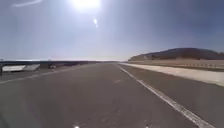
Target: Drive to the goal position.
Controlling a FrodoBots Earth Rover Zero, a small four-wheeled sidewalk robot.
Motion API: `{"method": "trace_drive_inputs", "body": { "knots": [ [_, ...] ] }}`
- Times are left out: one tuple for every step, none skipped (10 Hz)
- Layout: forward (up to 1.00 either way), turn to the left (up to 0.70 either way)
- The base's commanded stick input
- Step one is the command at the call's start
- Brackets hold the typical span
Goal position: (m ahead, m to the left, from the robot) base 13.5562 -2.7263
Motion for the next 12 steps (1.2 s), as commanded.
{"method": "trace_drive_inputs", "body": {
  "knots": [
    [1.00, 0.00],
    [1.00, 0.00],
    [1.00, 0.00],
    [1.00, 0.00],
    [1.00, 0.00],
    [1.00, 0.00],
    [1.00, 0.00],
    [1.00, 0.00],
    [1.00, 0.00],
    [1.00, 0.00],
    [1.00, 0.00],
    [1.00, 0.00]
  ]
}}
